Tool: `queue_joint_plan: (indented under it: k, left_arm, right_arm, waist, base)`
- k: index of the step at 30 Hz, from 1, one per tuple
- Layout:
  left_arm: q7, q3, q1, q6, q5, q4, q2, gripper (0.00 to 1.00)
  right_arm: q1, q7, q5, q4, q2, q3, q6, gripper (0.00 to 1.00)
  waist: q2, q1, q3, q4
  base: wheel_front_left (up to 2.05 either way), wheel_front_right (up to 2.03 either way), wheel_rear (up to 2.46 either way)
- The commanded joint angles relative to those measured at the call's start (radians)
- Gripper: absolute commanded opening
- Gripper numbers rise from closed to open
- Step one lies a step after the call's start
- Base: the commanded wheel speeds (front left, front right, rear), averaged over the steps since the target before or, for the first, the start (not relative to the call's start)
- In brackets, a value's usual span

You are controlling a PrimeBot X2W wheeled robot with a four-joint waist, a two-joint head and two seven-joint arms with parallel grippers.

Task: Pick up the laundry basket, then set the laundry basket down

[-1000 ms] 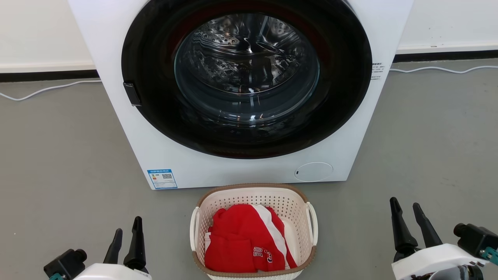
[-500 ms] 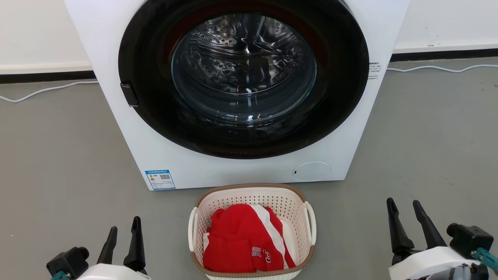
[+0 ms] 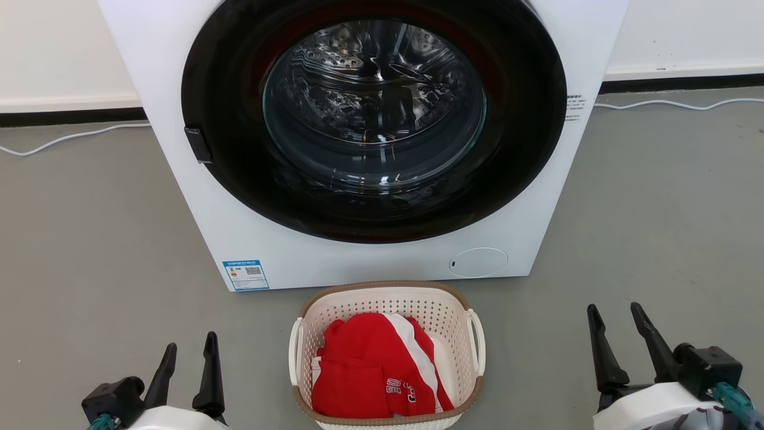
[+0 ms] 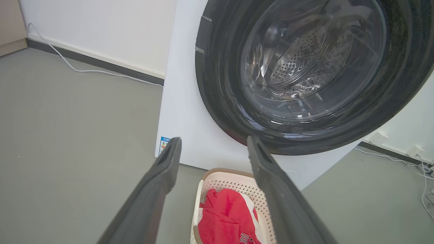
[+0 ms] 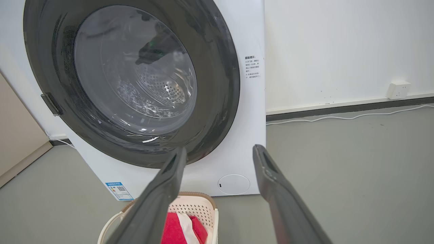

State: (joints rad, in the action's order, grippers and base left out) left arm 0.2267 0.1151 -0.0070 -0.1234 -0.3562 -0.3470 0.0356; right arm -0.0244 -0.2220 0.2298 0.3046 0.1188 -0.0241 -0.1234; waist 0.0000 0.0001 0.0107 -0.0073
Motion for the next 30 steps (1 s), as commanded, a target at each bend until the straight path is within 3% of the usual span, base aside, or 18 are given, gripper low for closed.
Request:
queue_joint_plan:
  k: [1,9,30]
  left_arm:
    - [0.016,0.03,-0.043,-0.005,0.036,0.023,0.014,1.0]
    - [0.035,0.033,-0.046,-0.006,0.105,0.02,0.015,1.0]
    - [0.035,0.024,-0.053,-0.007,0.1,0.012,0.015,1.0]
  right_arm:
    - [-0.03,-0.021,-0.042,-0.021,0.014,0.026,-0.007,1.0]
    - [-0.033,-0.04,-0.114,-0.018,0.016,0.027,-0.007,1.0]
    - [-0.036,-0.04,-0.101,-0.01,0.017,0.013,-0.007,1.0]
  waist:
    - [0.0,0.0,0.001,0.0]
    - [0.0,0.0,0.004,-0.001]
    - [0.0,0.0,0.015,0.002]
  base:
    - [0.0,0.0,0.0]
    - [0.0,0.0,0.0]
    - [0.0,0.0,0.0]
